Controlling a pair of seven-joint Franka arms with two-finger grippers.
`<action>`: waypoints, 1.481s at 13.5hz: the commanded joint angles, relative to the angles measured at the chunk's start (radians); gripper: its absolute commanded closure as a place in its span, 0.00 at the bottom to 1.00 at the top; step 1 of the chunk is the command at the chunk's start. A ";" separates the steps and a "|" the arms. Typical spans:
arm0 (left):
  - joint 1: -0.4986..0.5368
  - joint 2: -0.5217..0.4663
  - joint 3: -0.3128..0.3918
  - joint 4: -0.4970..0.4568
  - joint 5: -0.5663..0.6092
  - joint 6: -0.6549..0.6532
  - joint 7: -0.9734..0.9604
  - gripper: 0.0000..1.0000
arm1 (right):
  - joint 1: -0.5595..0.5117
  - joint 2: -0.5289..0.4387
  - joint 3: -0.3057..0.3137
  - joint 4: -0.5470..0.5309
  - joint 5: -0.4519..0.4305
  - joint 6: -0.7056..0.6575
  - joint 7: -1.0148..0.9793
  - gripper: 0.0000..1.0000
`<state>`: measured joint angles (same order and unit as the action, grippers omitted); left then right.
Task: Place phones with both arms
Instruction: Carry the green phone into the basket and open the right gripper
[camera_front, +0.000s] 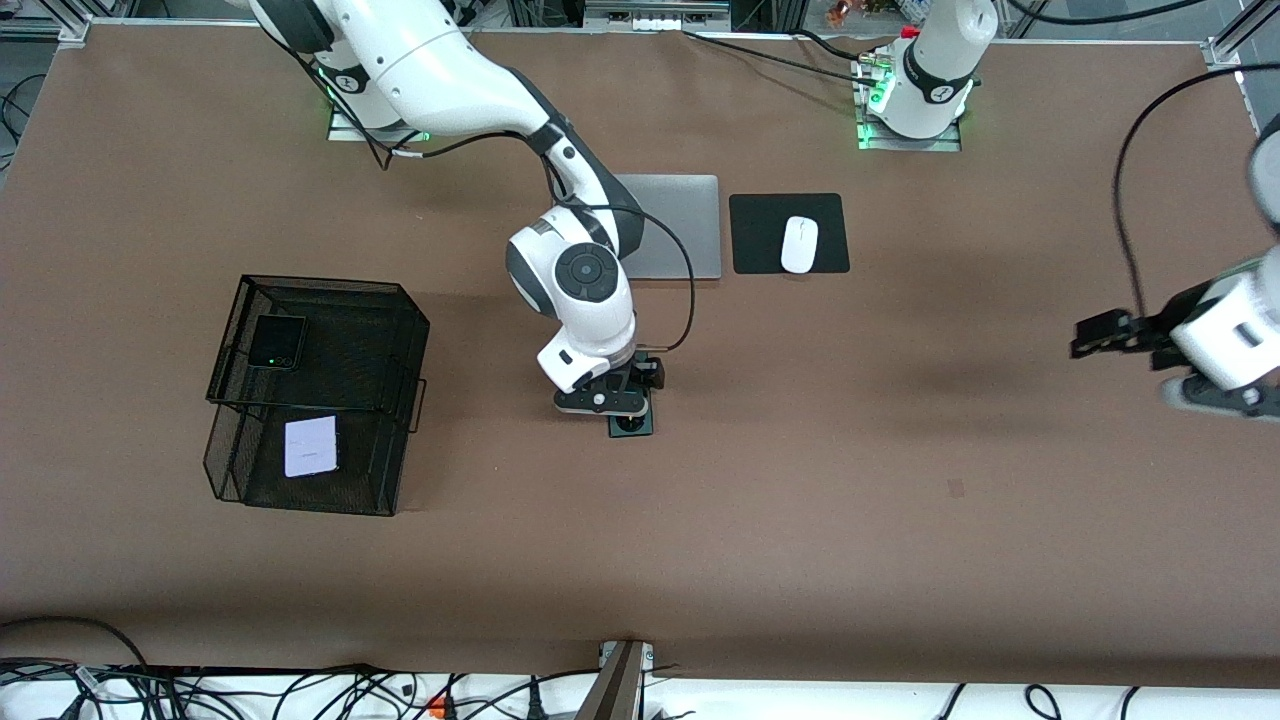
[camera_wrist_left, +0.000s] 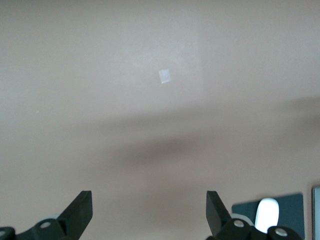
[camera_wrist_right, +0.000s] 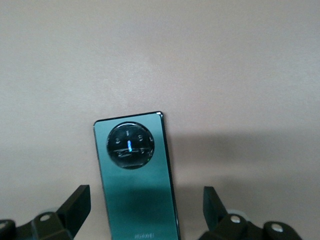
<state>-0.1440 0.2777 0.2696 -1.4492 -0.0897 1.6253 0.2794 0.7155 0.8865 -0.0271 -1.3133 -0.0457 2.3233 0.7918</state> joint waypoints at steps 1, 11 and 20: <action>0.010 -0.087 -0.023 -0.043 0.102 -0.063 0.105 0.00 | 0.021 0.043 -0.008 0.039 -0.019 0.037 0.007 0.01; 0.062 -0.143 -0.182 -0.033 0.104 -0.116 -0.149 0.00 | 0.041 0.086 -0.008 0.028 -0.099 0.047 -0.032 0.00; 0.222 -0.196 -0.392 -0.052 0.088 -0.105 -0.243 0.00 | 0.042 0.075 -0.010 0.031 -0.095 0.031 -0.039 1.00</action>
<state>0.0644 0.1307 -0.1069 -1.4615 -0.0012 1.5145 0.0498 0.7565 0.9577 -0.0281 -1.3007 -0.1294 2.3688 0.7659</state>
